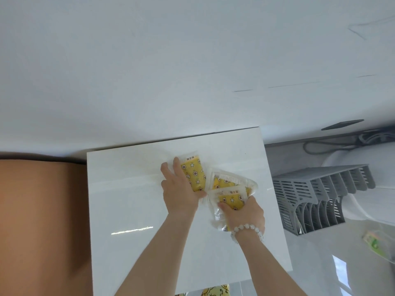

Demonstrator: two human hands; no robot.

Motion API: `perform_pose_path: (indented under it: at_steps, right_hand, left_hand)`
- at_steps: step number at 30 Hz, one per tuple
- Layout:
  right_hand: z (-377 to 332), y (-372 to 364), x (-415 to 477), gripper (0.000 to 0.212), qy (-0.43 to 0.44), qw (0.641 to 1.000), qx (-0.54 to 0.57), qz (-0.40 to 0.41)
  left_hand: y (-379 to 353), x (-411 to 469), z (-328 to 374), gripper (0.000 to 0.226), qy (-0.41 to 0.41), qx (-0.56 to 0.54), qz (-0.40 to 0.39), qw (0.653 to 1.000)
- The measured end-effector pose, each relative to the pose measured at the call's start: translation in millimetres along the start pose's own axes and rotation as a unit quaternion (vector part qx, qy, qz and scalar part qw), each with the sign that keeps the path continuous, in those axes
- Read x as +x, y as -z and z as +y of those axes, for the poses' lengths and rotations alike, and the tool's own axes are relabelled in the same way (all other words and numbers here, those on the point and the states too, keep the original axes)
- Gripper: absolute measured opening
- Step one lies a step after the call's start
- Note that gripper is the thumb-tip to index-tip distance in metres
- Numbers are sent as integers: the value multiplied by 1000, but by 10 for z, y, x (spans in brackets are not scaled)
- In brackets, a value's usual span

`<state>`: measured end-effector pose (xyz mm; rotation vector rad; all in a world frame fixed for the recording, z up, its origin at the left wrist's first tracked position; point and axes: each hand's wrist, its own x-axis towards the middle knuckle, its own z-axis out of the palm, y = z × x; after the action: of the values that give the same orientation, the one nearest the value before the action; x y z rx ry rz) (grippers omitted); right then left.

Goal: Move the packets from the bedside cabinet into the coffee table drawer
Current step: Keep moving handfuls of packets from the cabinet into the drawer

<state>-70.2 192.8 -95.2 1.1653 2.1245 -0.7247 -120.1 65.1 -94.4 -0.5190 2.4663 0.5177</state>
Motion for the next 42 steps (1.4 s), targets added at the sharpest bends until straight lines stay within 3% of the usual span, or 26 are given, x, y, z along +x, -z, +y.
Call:
perform_pose_path:
  at_steps: [2,5,11,16,19,23,26,31,37,42]
  right_hand:
    - [46,1,13,48,-10,1000,14,2]
    - [126,33,38,51,-40,998,51,17]
    - [238,129,69,52,-57,996,62,37]
    - [269,166,0,47,-53,996,65,24]
    - [330,203,-76,46,-41,997,71,-3]
    - [411,286,-216,45,-22,993,110,-33]
    - [468,408,-343,45,-13,991,129,-44]
    - [587,821,-675,46,-15,983,176,-46]
    - [833,1478,-1152,34,-14,974,223,-20]
    - [1163,1790,-1591,26,-17,957,288,21]
  left_hand:
    - [17,57,18,128,2,-8,-29,1000]
    - [13,82,2,130,-9,10,-43,999]
    - [71,60,-83,96,-56,69,-20,996]
    - [-33,-145,-210,72,8,136,-29,990]
    - [-42,-267,-286,59,-27,200,-10,979]
    - [-24,-451,-306,53,-107,228,-53,966]
    - [93,-613,-201,49,-143,189,-88,967]
    - [466,-1010,65,38,-146,7,-162,976]
    - [933,-1525,480,36,-148,-59,-186,970]
    - [1168,-1911,704,17,-180,-76,-216,957]
